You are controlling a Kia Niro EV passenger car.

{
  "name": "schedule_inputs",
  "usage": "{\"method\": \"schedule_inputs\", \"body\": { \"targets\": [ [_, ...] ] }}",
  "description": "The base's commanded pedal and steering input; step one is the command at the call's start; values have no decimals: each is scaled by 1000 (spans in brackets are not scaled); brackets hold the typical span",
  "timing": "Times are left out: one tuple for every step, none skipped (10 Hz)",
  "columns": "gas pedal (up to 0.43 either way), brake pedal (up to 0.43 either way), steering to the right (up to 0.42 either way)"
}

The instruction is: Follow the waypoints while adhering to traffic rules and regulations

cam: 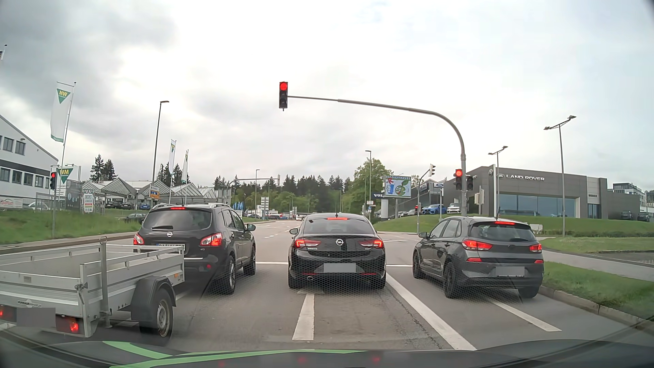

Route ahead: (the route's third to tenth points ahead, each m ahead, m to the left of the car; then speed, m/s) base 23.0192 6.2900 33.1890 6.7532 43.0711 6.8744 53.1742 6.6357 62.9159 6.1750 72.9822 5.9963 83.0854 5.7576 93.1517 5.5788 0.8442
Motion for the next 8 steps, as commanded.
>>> {"method": "schedule_inputs", "body": {
  "targets": [
    [0,0,-1],
    [0,0,-2],
    [0,0,-1],
    [0,0,-2],
    [0,0,-1],
    [0,0,-1],
    [0,0,-2],
    [0,0,-1]
  ]
}}
